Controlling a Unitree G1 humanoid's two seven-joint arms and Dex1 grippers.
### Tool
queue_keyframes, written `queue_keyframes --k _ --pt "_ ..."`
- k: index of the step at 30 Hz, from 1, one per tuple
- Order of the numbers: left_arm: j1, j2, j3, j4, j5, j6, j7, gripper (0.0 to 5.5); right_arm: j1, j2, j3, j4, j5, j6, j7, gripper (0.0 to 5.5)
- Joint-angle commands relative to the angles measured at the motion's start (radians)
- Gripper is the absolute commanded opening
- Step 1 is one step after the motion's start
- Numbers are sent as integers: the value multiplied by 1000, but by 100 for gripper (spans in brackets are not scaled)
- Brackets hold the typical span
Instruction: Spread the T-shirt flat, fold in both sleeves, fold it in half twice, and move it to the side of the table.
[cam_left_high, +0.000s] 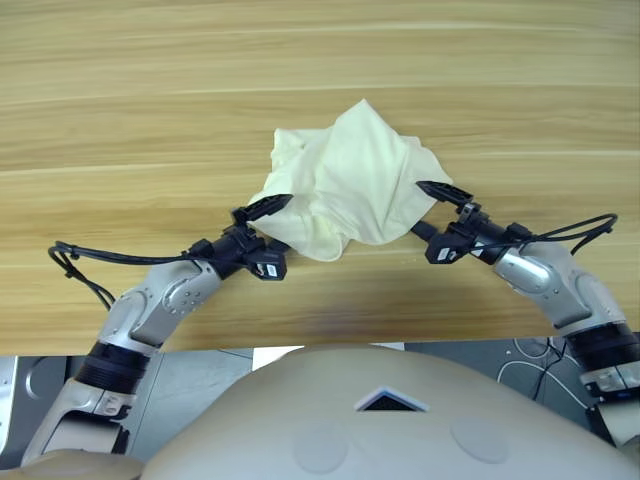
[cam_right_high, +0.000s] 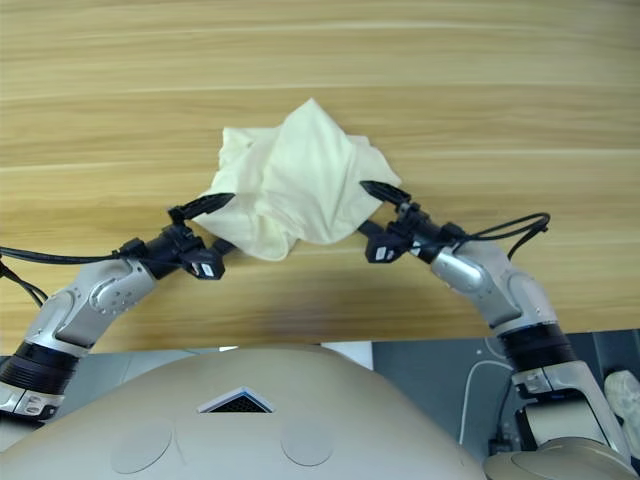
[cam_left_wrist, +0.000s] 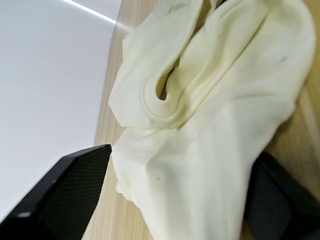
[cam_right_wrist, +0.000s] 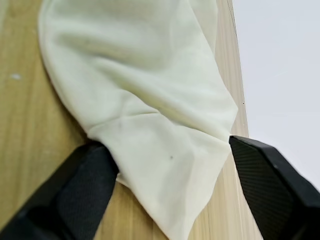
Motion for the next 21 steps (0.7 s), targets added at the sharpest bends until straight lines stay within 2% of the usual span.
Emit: queue_keyframes --k 1,12,21 --pt "34 13 -34 51 20 25 -40 394 46 -5 51 31 -17 12 60 360" --pt "37 27 -38 65 15 25 -37 214 30 -9 53 79 -24 7 22 153" --pt "47 36 -31 58 20 23 -25 100 19 -17 61 87 -11 2 38 18"
